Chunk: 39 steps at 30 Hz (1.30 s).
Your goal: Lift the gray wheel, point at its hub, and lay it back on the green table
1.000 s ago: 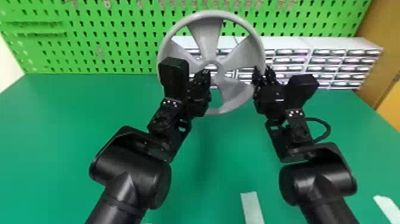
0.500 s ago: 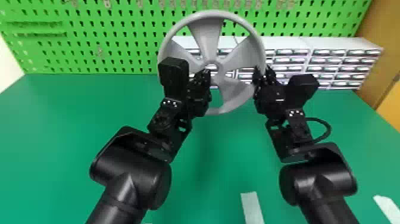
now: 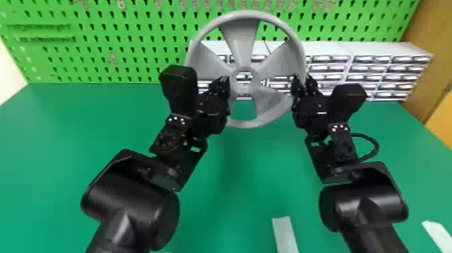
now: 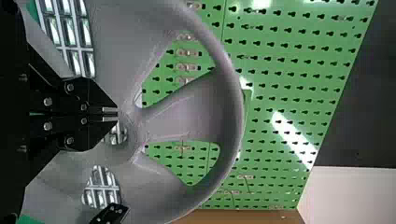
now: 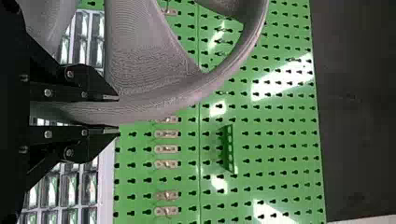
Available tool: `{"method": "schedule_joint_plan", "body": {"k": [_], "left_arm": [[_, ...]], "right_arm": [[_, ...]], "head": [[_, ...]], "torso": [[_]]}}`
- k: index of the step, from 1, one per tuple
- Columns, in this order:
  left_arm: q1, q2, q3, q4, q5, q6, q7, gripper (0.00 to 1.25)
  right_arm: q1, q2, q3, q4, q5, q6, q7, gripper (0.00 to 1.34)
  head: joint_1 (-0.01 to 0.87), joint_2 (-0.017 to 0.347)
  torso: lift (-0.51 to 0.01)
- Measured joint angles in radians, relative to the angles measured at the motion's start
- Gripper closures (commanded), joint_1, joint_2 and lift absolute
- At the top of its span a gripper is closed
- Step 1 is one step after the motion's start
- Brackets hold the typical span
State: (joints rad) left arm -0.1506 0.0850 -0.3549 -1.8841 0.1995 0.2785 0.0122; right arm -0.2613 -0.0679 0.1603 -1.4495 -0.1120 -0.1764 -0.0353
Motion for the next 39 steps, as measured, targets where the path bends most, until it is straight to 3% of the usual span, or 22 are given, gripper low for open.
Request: {"method": "schedule_joint_plan", "body": {"k": [20,30,39], "left_arm": [[0.147,0.049,0.137,-0.190,0.009,0.066,-0.003,1.19],[0.215,0.052,0.215,-0.240,-0.005,0.094,-0.011,1.19],[0.231,0.047,0.222,-0.243,-0.019,0.094,-0.011,1.19]], "right_arm": [[0.016,0.002,-0.040,-0.005,0.005,0.000,0.000,1.18],[0.035,0.004,-0.068,-0.017,0.009,0.002,0.000,1.18],[0.041,0.004,-0.079,-0.026,0.008,0.004,0.000,1.18]], "head": [[0.692,0.048],[0.692,0.048],[0.692,0.048]], "torso": [[-0.093],[-0.093],[-0.093]]}}
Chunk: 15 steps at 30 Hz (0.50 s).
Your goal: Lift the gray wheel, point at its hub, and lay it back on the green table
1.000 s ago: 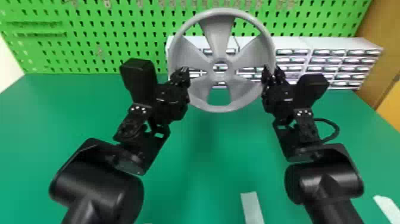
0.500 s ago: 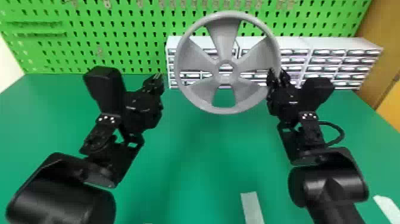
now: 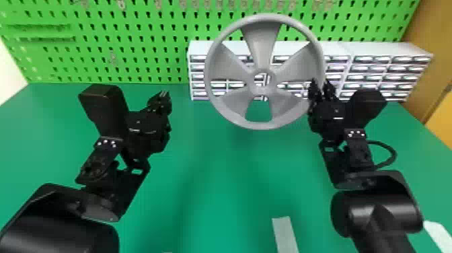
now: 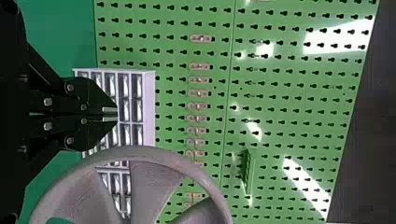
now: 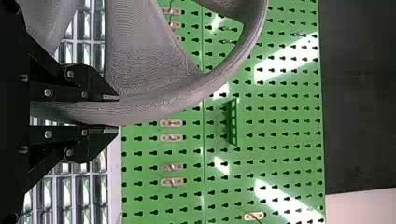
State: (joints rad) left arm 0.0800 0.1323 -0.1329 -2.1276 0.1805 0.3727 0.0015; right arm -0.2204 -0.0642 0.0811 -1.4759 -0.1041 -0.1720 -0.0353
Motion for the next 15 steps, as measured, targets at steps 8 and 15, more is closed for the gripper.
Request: {"method": "schedule_joint_plan", "body": {"k": [8,15], "left_arm": [[0.000,0.000,0.008,0.000,-0.001,0.000,0.000,1.19],[0.001,-0.002,0.009,0.000,0.000,0.000,0.000,1.19]], "right_arm": [[0.000,0.001,0.002,-0.001,-0.002,0.008,0.000,1.18],[0.001,0.001,0.005,-0.003,-0.003,0.013,0.000,1.18]], "head": [[0.692,0.048],[0.692,0.048]], "torso": [[-0.093],[-0.093]]}}
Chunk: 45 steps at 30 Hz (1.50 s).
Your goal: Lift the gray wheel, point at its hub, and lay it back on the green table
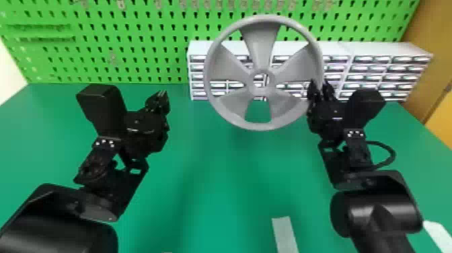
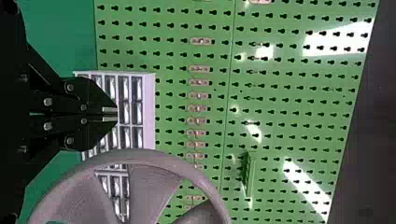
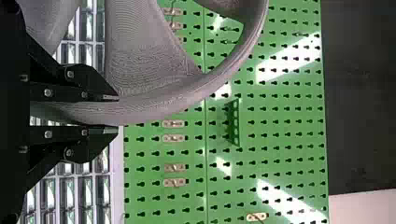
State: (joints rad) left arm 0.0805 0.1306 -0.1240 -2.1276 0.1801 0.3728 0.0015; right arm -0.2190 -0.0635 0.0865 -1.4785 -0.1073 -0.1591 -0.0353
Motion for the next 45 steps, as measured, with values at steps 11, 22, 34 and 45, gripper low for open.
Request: {"method": "schedule_joint_plan", "body": {"k": [11,22,34,45], "left_arm": [[0.000,0.000,0.000,0.000,0.001,0.000,0.000,1.19],[-0.004,0.000,0.002,0.001,-0.010,0.000,0.000,1.19],[-0.009,0.002,0.004,0.002,-0.015,0.000,-0.003,1.19],[-0.031,0.018,-0.011,0.003,-0.022,0.001,-0.014,1.19]], "right_arm": [[0.003,-0.007,-0.002,-0.117,-0.044,0.223,-0.014,1.19],[-0.046,-0.005,-0.050,-0.331,-0.156,0.797,-0.052,1.19],[-0.111,0.000,-0.088,-0.393,-0.324,1.156,-0.181,1.20],[-0.166,0.003,-0.163,-0.409,-0.568,1.435,-0.406,1.21]], "head": [[0.692,0.048],[0.692,0.048],[0.692,0.048],[0.692,0.048]], "torso": [[-0.093],[-0.093],[-0.093],[-0.093]]}}
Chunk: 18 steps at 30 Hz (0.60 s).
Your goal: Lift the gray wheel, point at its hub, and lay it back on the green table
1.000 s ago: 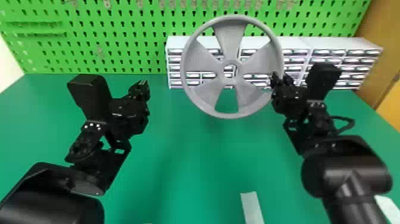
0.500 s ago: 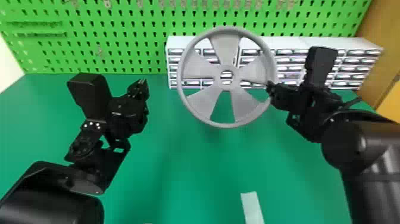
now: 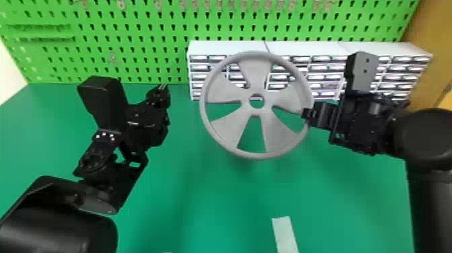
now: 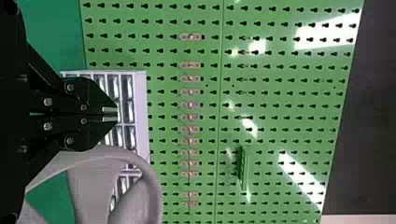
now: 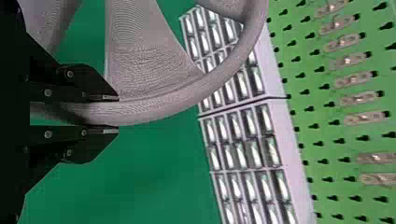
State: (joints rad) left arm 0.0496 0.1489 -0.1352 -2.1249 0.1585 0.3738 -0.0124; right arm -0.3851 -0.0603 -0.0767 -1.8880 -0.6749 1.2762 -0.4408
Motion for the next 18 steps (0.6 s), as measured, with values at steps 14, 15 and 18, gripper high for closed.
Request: {"method": "schedule_joint_plan", "body": {"k": [14,15,18], "left_arm": [[-0.005,0.009,-0.012,0.000,-0.016,0.002,0.000,1.19],[-0.005,0.009,-0.012,0.000,-0.017,0.002,0.000,1.19],[-0.005,0.009,-0.013,0.000,-0.017,0.002,0.000,1.19]], "right_arm": [[-0.028,-0.004,-0.021,0.077,-0.123,0.098,-0.073,1.21],[-0.029,-0.004,-0.020,0.077,-0.123,0.100,-0.076,1.21],[-0.030,-0.004,-0.016,0.079,-0.124,0.104,-0.081,1.21]], "head": [[0.692,0.048],[0.692,0.048],[0.692,0.048]], "torso": [[-0.093],[-0.093],[-0.093]]}}
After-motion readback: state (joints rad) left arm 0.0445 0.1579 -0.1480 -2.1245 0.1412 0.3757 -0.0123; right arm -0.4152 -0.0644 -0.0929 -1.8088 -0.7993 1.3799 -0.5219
